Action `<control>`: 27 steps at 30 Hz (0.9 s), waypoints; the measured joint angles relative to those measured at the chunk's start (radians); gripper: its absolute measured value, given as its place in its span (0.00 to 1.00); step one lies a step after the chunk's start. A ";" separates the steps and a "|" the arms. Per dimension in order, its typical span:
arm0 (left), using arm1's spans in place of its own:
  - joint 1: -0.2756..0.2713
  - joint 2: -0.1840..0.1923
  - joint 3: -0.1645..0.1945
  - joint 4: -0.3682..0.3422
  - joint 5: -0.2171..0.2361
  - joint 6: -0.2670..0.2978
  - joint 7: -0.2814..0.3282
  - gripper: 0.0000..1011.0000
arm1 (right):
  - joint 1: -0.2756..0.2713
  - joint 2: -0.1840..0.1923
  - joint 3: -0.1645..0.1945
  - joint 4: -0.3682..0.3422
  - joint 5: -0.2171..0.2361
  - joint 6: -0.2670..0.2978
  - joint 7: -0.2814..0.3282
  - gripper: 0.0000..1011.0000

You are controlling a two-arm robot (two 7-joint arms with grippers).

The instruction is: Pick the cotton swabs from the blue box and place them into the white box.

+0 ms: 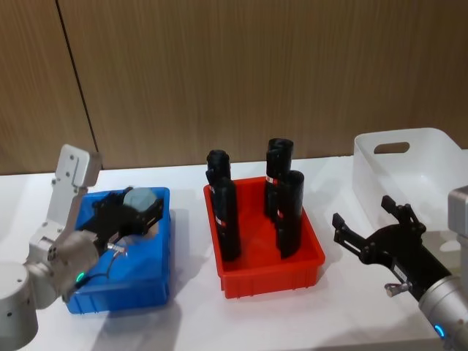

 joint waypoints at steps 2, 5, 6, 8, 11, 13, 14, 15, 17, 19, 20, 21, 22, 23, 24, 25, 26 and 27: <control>-0.003 0.000 0.001 -0.029 0.001 -0.003 -0.016 0.67 | 0.000 0.000 0.000 0.000 0.000 0.000 0.000 0.99; -0.007 -0.002 0.002 -0.049 0.001 -0.007 -0.035 0.67 | 0.000 0.000 0.000 0.000 0.000 0.000 0.000 0.99; -0.010 -0.005 0.004 -0.061 0.000 -0.009 -0.047 0.67 | 0.000 0.000 0.000 0.000 0.000 0.000 0.000 0.99; -0.015 -0.008 0.005 -0.073 -0.003 -0.012 -0.058 0.67 | 0.000 0.000 0.000 0.000 0.000 0.000 0.000 0.99; -0.025 -0.016 0.009 -0.090 -0.013 -0.017 -0.087 0.67 | 0.000 0.000 0.000 0.000 0.000 0.000 0.000 0.99; -0.033 -0.023 0.012 -0.098 -0.023 -0.020 -0.109 0.67 | 0.000 0.000 0.000 0.000 0.000 0.000 0.000 0.99; -0.037 -0.027 0.014 -0.100 -0.026 -0.021 -0.117 0.67 | 0.000 0.000 0.000 0.000 0.000 0.000 0.000 0.99; -0.040 -0.029 0.015 -0.102 -0.030 -0.022 -0.124 0.67 | 0.000 0.000 0.000 0.000 0.000 0.000 0.000 0.99; -0.051 -0.038 0.019 -0.104 -0.041 -0.023 -0.147 0.67 | 0.000 0.000 0.000 0.000 0.000 0.000 0.000 0.99; -0.063 -0.050 0.024 -0.104 -0.053 -0.023 -0.170 0.67 | 0.000 0.000 0.000 0.000 0.000 0.000 0.000 0.99; -0.067 -0.054 0.026 -0.103 -0.058 -0.023 -0.179 0.67 | 0.000 0.000 0.000 0.000 0.000 0.000 0.000 0.99; -0.072 -0.057 0.028 -0.102 -0.062 -0.022 -0.184 0.67 | 0.000 0.000 0.000 0.000 0.000 0.000 0.000 0.99; -0.080 -0.065 0.031 -0.098 -0.070 -0.019 -0.200 0.67 | 0.000 0.000 0.000 0.000 0.000 0.000 0.000 0.99; -0.087 -0.070 0.033 -0.095 -0.073 -0.018 -0.207 0.67 | 0.000 0.000 0.000 0.000 0.000 0.000 0.000 0.99; -0.091 -0.074 0.034 -0.092 -0.077 -0.016 -0.213 0.67 | 0.000 0.000 0.000 0.000 0.000 0.000 0.000 0.99; -0.096 -0.078 0.036 -0.089 -0.082 -0.012 -0.221 0.67 | 0.000 0.000 0.000 0.000 0.000 0.000 0.000 0.99; -0.105 -0.085 0.039 -0.082 -0.088 -0.008 -0.232 0.67 | 0.000 0.000 0.000 0.000 0.000 0.000 0.000 0.99; -0.110 -0.089 0.040 -0.078 -0.093 -0.004 -0.240 0.67 | 0.000 0.000 0.000 0.000 0.000 0.000 0.000 0.99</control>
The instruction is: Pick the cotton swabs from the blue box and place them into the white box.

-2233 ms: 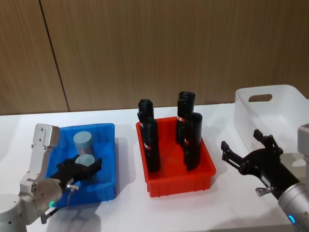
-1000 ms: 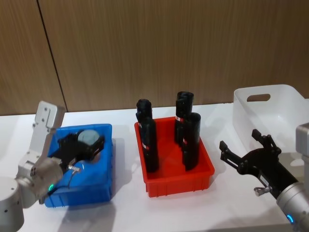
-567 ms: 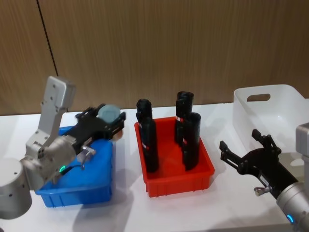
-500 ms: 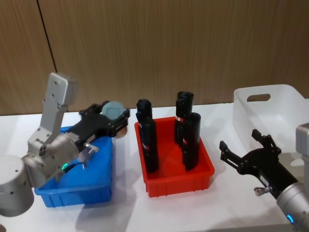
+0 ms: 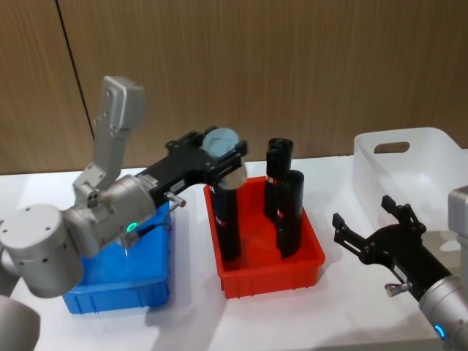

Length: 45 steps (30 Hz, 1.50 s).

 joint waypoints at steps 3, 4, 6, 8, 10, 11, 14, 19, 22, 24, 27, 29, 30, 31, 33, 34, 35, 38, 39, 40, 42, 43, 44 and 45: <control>-0.019 -0.014 0.005 0.016 -0.013 0.012 -0.020 0.67 | 0.000 0.000 0.000 0.000 0.000 0.000 0.000 0.99; -0.029 -0.022 0.008 0.026 -0.020 0.019 -0.031 0.67 | 0.000 0.000 0.000 0.000 0.000 0.000 0.000 0.99; -0.040 -0.029 0.010 0.035 -0.026 0.026 -0.039 0.67 | 0.000 0.000 0.000 0.000 0.000 0.000 0.000 0.99; -0.055 -0.039 0.013 0.054 -0.033 0.038 -0.050 0.67 | 0.000 0.000 0.000 0.000 0.000 0.000 0.000 0.99; -0.064 -0.044 0.014 0.063 -0.035 0.044 -0.055 0.67 | 0.000 0.000 0.000 0.000 0.000 0.000 0.000 0.99; -0.070 -0.048 0.015 0.071 -0.036 0.047 -0.058 0.67 | 0.000 0.000 0.000 0.000 0.000 0.000 0.000 0.99; -0.090 -0.059 0.017 0.093 -0.037 0.060 -0.070 0.67 | 0.000 0.000 0.000 0.000 0.000 0.000 0.000 0.99; -0.122 -0.073 0.020 0.128 -0.033 0.079 -0.088 0.67 | 0.000 0.000 0.000 0.000 0.000 0.000 0.000 0.99; -0.138 -0.080 0.021 0.145 -0.026 0.089 -0.098 0.67 | 0.000 0.000 0.000 0.000 0.000 0.000 0.000 0.99; -0.152 -0.084 0.022 0.159 -0.018 0.097 -0.108 0.67 | 0.000 0.000 0.000 0.000 0.000 0.000 0.000 0.99; -0.170 -0.090 0.024 0.175 -0.006 0.106 -0.121 0.67 | 0.000 0.000 0.000 0.000 0.000 0.000 0.000 0.99; -0.178 -0.092 0.025 0.185 0.002 0.112 -0.130 0.67 | 0.000 0.000 0.000 0.000 0.000 0.000 0.000 0.99; -0.188 -0.095 0.026 0.195 0.010 0.116 -0.140 0.67 | 0.000 0.000 0.000 0.000 0.000 0.000 0.000 0.99; -0.188 -0.095 0.026 0.195 0.010 0.116 -0.140 0.67 | 0.000 0.000 0.000 0.000 0.000 0.000 0.000 0.99; -0.201 -0.099 0.028 0.208 0.023 0.123 -0.156 0.67 | 0.000 0.000 0.000 0.000 0.000 0.000 0.000 0.99; -0.211 -0.102 0.030 0.218 0.032 0.126 -0.167 0.67 | 0.000 0.000 0.000 0.000 0.000 0.000 0.000 0.99; -0.215 -0.104 0.031 0.222 0.038 0.128 -0.174 0.67 | 0.000 0.000 0.000 0.000 0.000 0.000 0.000 0.99; -0.233 -0.110 0.036 0.240 0.053 0.133 -0.195 0.67 | 0.000 0.000 0.000 0.000 0.000 0.000 0.000 0.99; -0.237 -0.111 0.037 0.244 0.058 0.134 -0.201 0.67 | 0.000 0.000 0.000 0.000 0.000 0.000 0.000 0.99; -0.241 -0.113 0.039 0.248 0.062 0.135 -0.205 0.67 | 0.000 0.000 0.000 0.000 0.000 0.000 0.000 0.99; -0.252 -0.117 0.042 0.259 0.071 0.137 -0.217 0.67 | 0.000 0.000 0.000 0.000 0.000 0.000 0.000 0.99; -0.255 -0.118 0.043 0.262 0.074 0.138 -0.221 0.67 | 0.000 0.000 0.000 0.000 0.000 0.000 0.000 0.99; -0.260 -0.120 0.044 0.267 0.079 0.139 -0.228 0.67 | 0.000 0.000 0.000 0.000 0.000 0.000 0.000 0.99; -0.262 -0.121 0.045 0.270 0.082 0.140 -0.231 0.67 | 0.000 0.000 0.000 0.000 0.000 0.000 0.000 0.99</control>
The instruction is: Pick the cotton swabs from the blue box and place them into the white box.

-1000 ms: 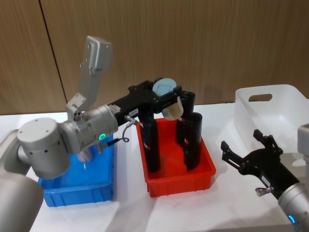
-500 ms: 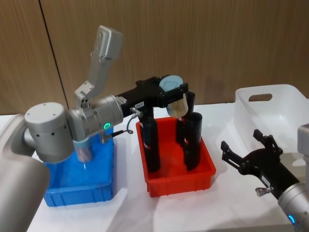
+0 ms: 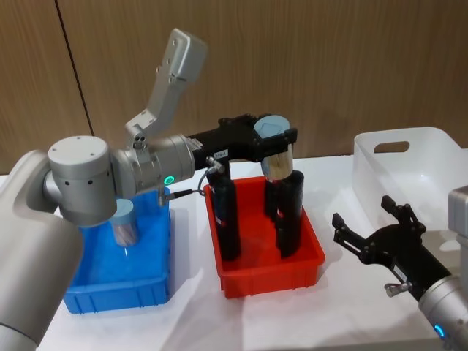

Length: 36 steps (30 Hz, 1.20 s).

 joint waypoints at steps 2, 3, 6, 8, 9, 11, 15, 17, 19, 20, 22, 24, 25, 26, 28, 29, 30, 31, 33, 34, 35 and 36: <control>-0.005 -0.002 0.001 0.005 0.005 0.001 -0.006 0.67 | 0.000 0.000 0.000 0.000 0.000 0.000 0.000 0.99; -0.008 -0.003 0.002 0.009 0.008 0.002 -0.010 0.67 | 0.000 0.000 0.000 0.000 0.000 0.000 0.000 0.99; -0.016 -0.006 0.005 0.015 0.015 0.003 -0.018 0.67 | 0.000 0.000 0.000 0.000 0.000 0.000 0.000 0.99; -0.019 -0.007 0.006 0.018 0.018 0.004 -0.022 0.67 | 0.000 0.000 0.000 0.000 0.000 0.000 0.001 0.99; -0.020 -0.007 0.006 0.020 0.019 0.004 -0.023 0.67 | 0.001 0.000 0.000 0.000 -0.001 0.001 0.002 0.99; -0.023 -0.008 0.007 0.023 0.022 0.005 -0.028 0.67 | 0.002 0.000 0.000 0.000 -0.006 0.004 0.005 0.99; -0.028 -0.010 0.009 0.028 0.027 0.006 -0.033 0.67 | 0.010 0.000 0.000 0.000 -0.020 0.020 0.017 0.99; -0.030 -0.011 0.009 0.030 0.029 0.006 -0.035 0.67 | 0.018 0.000 0.000 0.003 -0.028 0.035 0.029 0.99; -0.031 -0.011 0.010 0.031 0.030 0.007 -0.037 0.67 | 0.025 0.000 0.000 0.005 -0.034 0.045 0.038 0.99; -0.032 -0.012 0.010 0.032 0.030 0.007 -0.038 0.67 | 0.034 -0.001 0.000 0.009 -0.040 0.058 0.049 0.99; -0.033 -0.012 0.010 0.033 0.032 0.007 -0.039 0.67 | 0.049 -0.003 0.000 0.016 -0.047 0.077 0.066 0.99; -0.034 -0.012 0.010 0.034 0.032 0.007 -0.040 0.67 | 0.059 -0.005 0.000 0.021 -0.049 0.085 0.076 0.99; -0.035 -0.013 0.011 0.035 0.033 0.007 -0.041 0.67 | 0.064 -0.007 0.001 0.023 -0.051 0.092 0.083 0.99; -0.035 -0.013 0.011 0.035 0.033 0.007 -0.041 0.67 | 0.076 -0.009 0.001 0.030 -0.056 0.102 0.094 0.99; -0.036 -0.013 0.011 0.036 0.034 0.008 -0.042 0.67 | 0.088 -0.012 0.001 0.037 -0.058 0.113 0.106 0.99; -0.036 -0.013 0.011 0.036 0.034 0.008 -0.042 0.67 | 0.099 -0.016 0.001 0.044 -0.060 0.122 0.113 0.99; -0.036 -0.013 0.011 0.036 0.034 0.008 -0.043 0.67 | 0.107 -0.018 0.001 0.049 -0.061 0.126 0.120 0.99; -0.036 -0.013 0.011 0.037 0.035 0.008 -0.043 0.67 | 0.113 -0.020 0.001 0.052 -0.062 0.131 0.126 0.99; -0.037 -0.013 0.011 0.037 0.035 0.008 -0.044 0.67 | 0.129 -0.025 0.001 0.063 -0.063 0.143 0.140 0.99; -0.037 -0.013 0.012 0.037 0.035 0.008 -0.044 0.67 | 0.134 -0.027 0.001 0.067 -0.063 0.146 0.144 0.99; -0.037 -0.013 0.012 0.037 0.035 0.008 -0.044 0.67 | 0.148 -0.031 0.002 0.076 -0.063 0.153 0.152 0.99; -0.038 -0.013 0.012 0.037 0.035 0.008 -0.044 0.67 | 0.153 -0.033 0.002 0.079 -0.063 0.158 0.157 0.99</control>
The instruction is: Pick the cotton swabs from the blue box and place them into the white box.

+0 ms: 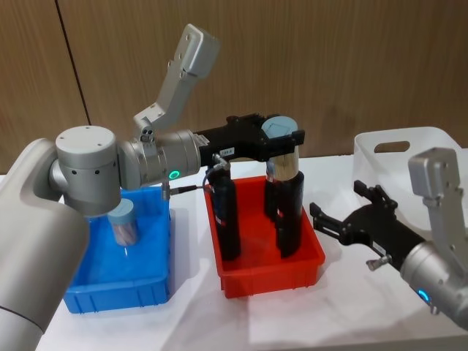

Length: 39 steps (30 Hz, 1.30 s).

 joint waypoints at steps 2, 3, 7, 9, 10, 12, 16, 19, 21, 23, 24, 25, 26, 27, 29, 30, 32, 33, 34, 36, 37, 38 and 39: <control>0.000 0.000 0.000 0.000 0.000 0.000 0.000 0.67 | 0.010 -0.004 0.000 0.007 0.001 0.006 0.008 0.99; 0.000 0.000 0.000 0.000 0.000 0.000 -0.001 0.67 | 0.022 -0.008 0.000 0.015 0.003 0.011 0.015 0.99; -0.001 -0.001 0.000 0.001 0.001 0.000 -0.001 0.67 | 0.048 -0.018 0.001 0.034 0.014 0.026 0.034 0.99; -0.001 -0.001 0.000 0.001 0.001 0.000 -0.001 0.67 | 0.060 -0.022 0.001 0.042 0.018 0.032 0.042 0.99; -0.001 -0.001 0.000 0.001 0.001 0.000 -0.001 0.67 | 0.069 -0.026 0.001 0.049 0.023 0.037 0.049 0.99; -0.001 -0.001 0.000 0.001 0.001 0.000 -0.002 0.67 | 0.078 -0.029 0.002 0.057 0.029 0.043 0.057 0.99; -0.001 -0.001 0.000 0.002 0.002 0.000 -0.002 0.67 | 0.105 -0.041 0.002 0.078 0.045 0.058 0.077 0.99; -0.002 -0.001 0.000 0.002 0.002 0.000 -0.002 0.67 | 0.121 -0.048 0.001 0.089 0.052 0.066 0.088 0.99; -0.002 -0.001 0.000 0.002 0.002 0.000 -0.002 0.67 | 0.128 -0.051 -0.001 0.095 0.054 0.070 0.094 0.99; -0.002 -0.001 0.000 0.002 0.002 0.000 -0.002 0.67 | 0.136 -0.055 -0.002 0.101 0.056 0.074 0.100 0.99; -0.002 -0.001 0.000 0.002 0.002 0.000 -0.002 0.67 | 0.140 -0.057 -0.003 0.103 0.057 0.075 0.103 0.99; -0.002 -0.001 0.000 0.002 0.002 0.000 -0.002 0.67 | 0.142 -0.059 -0.004 0.106 0.058 0.076 0.104 0.99; -0.002 -0.001 0.000 0.002 0.002 0.000 -0.002 0.67 | 0.148 -0.062 -0.006 0.111 0.058 0.078 0.108 0.99; -0.002 -0.001 0.000 0.002 0.002 0.000 -0.003 0.67 | 0.151 -0.063 -0.007 0.113 0.059 0.079 0.110 0.99; -0.002 -0.001 0.000 0.002 0.002 0.000 -0.003 0.67 | 0.156 -0.066 -0.008 0.117 0.059 0.080 0.113 0.99; -0.002 -0.001 0.000 0.002 0.002 0.000 -0.002 0.67 | 0.161 -0.069 -0.010 0.121 0.059 0.081 0.115 0.99; -0.002 -0.001 0.000 0.002 0.002 0.000 -0.003 0.67 | 0.167 -0.073 -0.012 0.127 0.058 0.081 0.119 0.99; -0.002 -0.001 0.000 0.002 0.002 0.000 -0.002 0.67 | 0.169 -0.074 -0.013 0.129 0.057 0.081 0.120 0.99; -0.002 -0.001 0.000 0.002 0.002 0.000 -0.002 0.67 | 0.174 -0.077 -0.015 0.134 0.055 0.081 0.122 0.99; -0.002 -0.001 0.000 0.002 0.002 0.000 -0.002 0.67 | 0.179 -0.080 -0.017 0.138 0.053 0.081 0.124 0.99; -0.002 -0.001 0.000 0.002 0.002 0.000 -0.002 0.67 | 0.180 -0.081 -0.018 0.140 0.053 0.080 0.124 0.99; -0.002 -0.001 0.000 0.002 0.002 0.000 -0.002 0.67 | 0.184 -0.084 -0.019 0.144 0.051 0.080 0.126 0.99; -0.002 -0.001 0.000 0.002 0.002 0.000 -0.002 0.67 | 0.186 -0.085 -0.021 0.147 0.049 0.079 0.127 0.99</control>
